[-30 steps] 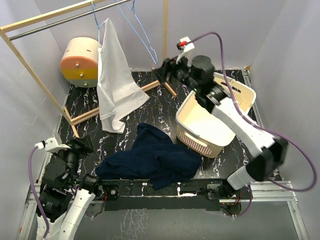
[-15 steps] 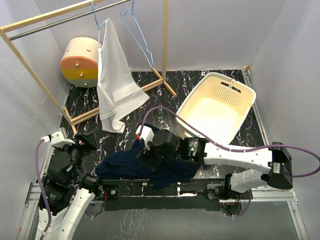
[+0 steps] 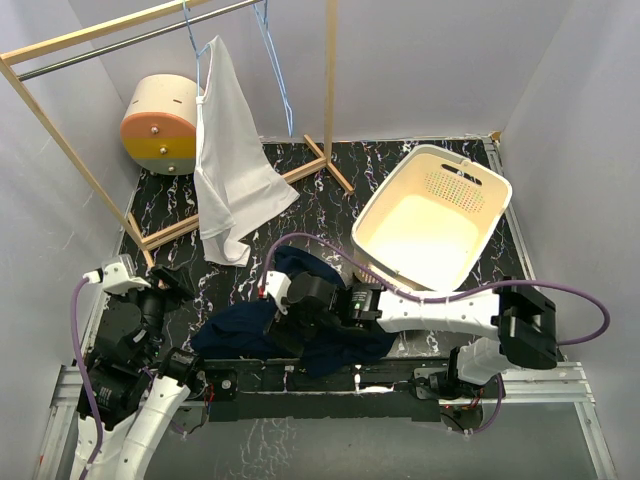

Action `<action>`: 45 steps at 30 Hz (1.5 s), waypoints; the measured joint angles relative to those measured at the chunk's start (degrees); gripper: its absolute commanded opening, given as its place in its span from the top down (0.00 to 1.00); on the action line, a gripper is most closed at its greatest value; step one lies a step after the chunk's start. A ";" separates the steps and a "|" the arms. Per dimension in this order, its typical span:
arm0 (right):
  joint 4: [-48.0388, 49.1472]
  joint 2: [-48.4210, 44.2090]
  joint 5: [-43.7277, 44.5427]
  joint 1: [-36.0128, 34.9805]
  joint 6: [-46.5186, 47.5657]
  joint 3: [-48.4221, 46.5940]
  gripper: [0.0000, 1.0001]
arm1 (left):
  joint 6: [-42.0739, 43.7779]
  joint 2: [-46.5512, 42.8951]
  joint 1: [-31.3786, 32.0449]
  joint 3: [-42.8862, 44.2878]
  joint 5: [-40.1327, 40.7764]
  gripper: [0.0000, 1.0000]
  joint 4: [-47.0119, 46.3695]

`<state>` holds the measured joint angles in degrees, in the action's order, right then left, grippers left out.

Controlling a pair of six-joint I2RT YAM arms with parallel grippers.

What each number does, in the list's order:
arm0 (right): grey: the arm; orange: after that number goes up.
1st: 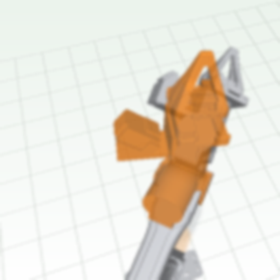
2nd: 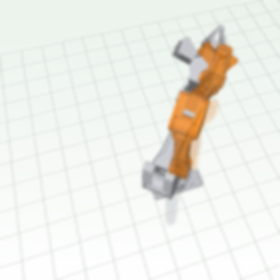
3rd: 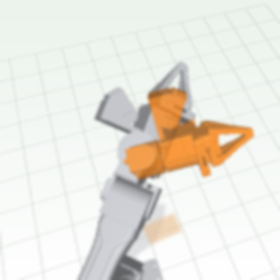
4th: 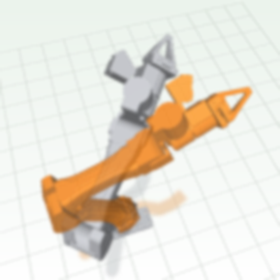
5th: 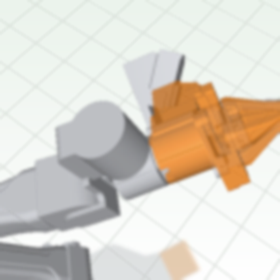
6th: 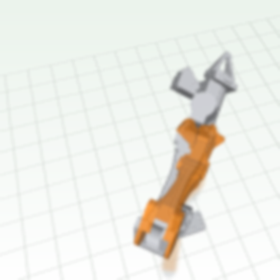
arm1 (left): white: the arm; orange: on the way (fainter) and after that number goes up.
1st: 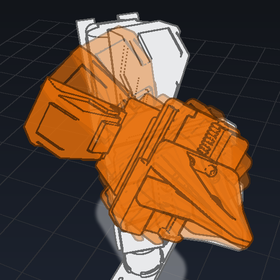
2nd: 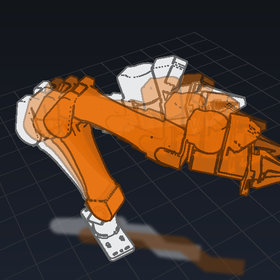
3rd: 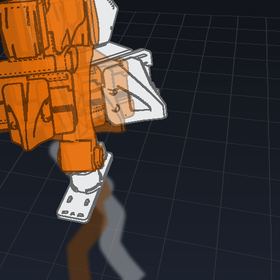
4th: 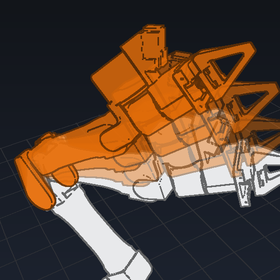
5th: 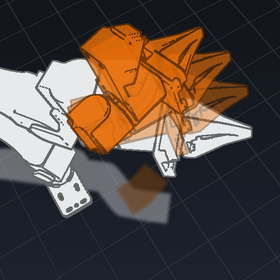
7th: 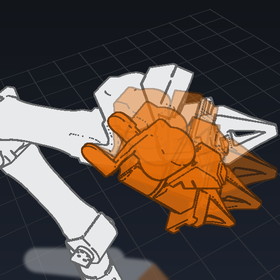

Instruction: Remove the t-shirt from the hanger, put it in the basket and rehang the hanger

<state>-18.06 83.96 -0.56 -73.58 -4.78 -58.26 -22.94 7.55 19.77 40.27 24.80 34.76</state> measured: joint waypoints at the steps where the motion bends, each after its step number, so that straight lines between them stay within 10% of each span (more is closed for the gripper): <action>1: 0.81 0.81 0.02 -0.20 0.33 0.00 0.07 | 0.00 0.13 0.00 0.00 0.00 0.32 0.00; 19: 12.68 16.85 6.03 -3.96 2.14 0.72 0.06 | -0.24 -0.83 0.00 -0.02 1.38 0.32 0.11; 21: 13.77 18.78 8.55 -4.24 1.46 0.72 0.26 | -0.24 -0.81 0.00 -0.02 1.40 0.32 0.13; 24: 15.10 19.65 13.20 -4.52 -0.13 0.52 0.88 | -0.24 -0.81 0.00 -0.02 1.42 0.32 0.13; 25: 15.30 19.71 15.39 -4.37 -0.94 0.50 0.91 | -0.24 -0.81 0.00 -0.02 1.42 0.32 0.13; 36: 9.92 14.19 17.14 3.85 -4.87 -4.09 0.92 | -0.26 -0.81 0.00 -0.02 1.46 0.32 0.17; 45: 7.34 -0.81 6.99 32.46 -10.27 -17.77 0.92 | -0.28 -0.81 0.00 -0.04 1.60 0.31 0.17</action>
<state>-10.72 83.15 6.44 -41.12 -15.05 -76.03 -23.22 6.74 19.77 40.23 26.39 34.94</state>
